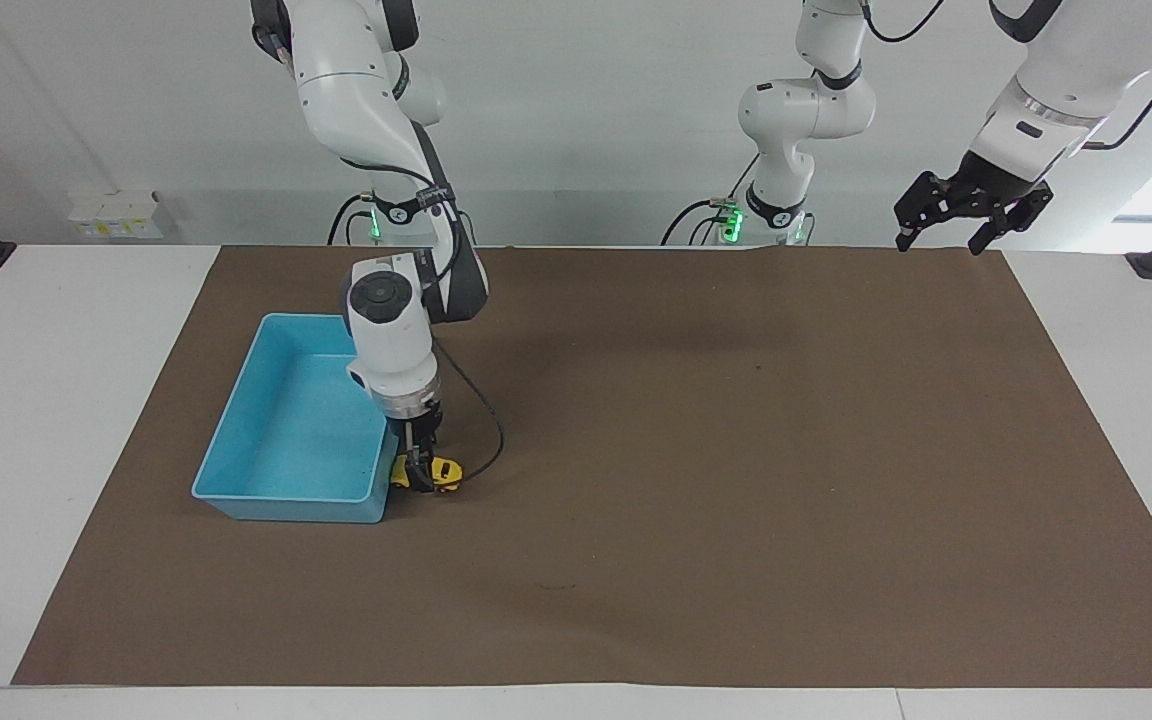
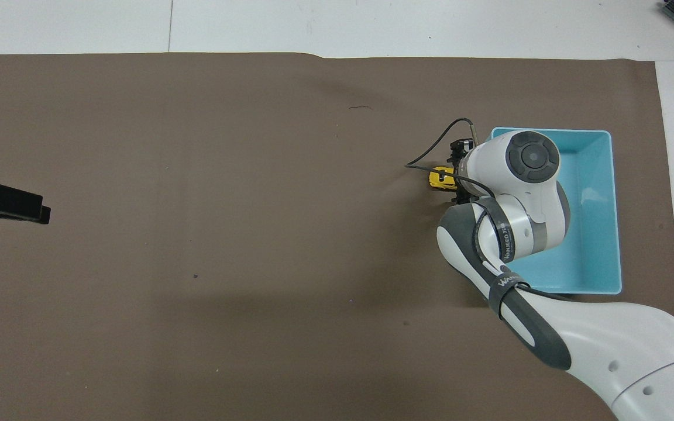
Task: Wind up and store yellow beetle car
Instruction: 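Lower the right gripper and grasp the car beside the bin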
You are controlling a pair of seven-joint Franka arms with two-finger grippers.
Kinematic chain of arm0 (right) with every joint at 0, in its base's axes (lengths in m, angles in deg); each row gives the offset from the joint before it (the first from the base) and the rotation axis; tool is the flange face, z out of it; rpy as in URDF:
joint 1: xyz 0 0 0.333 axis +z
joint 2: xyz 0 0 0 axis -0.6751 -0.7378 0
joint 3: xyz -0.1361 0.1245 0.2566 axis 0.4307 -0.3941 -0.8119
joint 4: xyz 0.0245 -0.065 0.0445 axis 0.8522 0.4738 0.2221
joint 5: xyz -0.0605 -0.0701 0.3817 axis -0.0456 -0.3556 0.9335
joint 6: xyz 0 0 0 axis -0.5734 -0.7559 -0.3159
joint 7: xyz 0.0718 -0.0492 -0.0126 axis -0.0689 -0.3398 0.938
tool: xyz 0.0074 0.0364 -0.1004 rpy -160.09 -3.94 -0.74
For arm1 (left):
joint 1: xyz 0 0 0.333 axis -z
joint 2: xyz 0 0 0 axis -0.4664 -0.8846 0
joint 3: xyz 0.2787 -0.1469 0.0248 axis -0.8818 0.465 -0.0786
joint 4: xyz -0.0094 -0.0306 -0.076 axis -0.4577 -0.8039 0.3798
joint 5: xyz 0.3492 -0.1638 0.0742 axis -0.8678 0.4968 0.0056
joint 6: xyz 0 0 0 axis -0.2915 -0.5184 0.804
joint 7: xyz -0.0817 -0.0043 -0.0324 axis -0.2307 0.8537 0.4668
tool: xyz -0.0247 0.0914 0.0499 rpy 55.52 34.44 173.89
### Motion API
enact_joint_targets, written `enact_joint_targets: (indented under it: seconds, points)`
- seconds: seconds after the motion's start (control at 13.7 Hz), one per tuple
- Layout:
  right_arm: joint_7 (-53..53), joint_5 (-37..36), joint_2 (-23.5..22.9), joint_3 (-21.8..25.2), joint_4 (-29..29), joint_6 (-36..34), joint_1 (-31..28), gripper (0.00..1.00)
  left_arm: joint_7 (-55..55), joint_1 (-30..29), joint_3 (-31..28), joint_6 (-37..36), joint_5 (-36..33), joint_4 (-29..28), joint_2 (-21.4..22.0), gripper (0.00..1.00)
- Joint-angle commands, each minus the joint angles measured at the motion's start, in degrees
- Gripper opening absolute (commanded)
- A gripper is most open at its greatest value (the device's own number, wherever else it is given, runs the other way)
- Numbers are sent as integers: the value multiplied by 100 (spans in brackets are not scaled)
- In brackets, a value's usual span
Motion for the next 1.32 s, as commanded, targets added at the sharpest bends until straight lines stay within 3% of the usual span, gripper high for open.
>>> enact_joint_targets:
  seconds: [0.0, 0.07, 0.8, 1.24]
  points:
    - [-265, -199, -42, -50, 13, 117, -46, 18, 84, -66, 30, -36, -34, -59, 95, 100]
    - [-257, -199, -42, -50, 13, 117, -46, 0, 84, -66, 30, -36, -34, -67, 95, 100]
    - [-204, -225, 98, -50, -443, -532, 165, 0, 84, -66, 39, -36, -34, -67, 95, 100]
    - [-64, -199, 739, -58, -470, -1305, 218, 0, 84, -66, 39, -36, -34, -59, 95, 100]
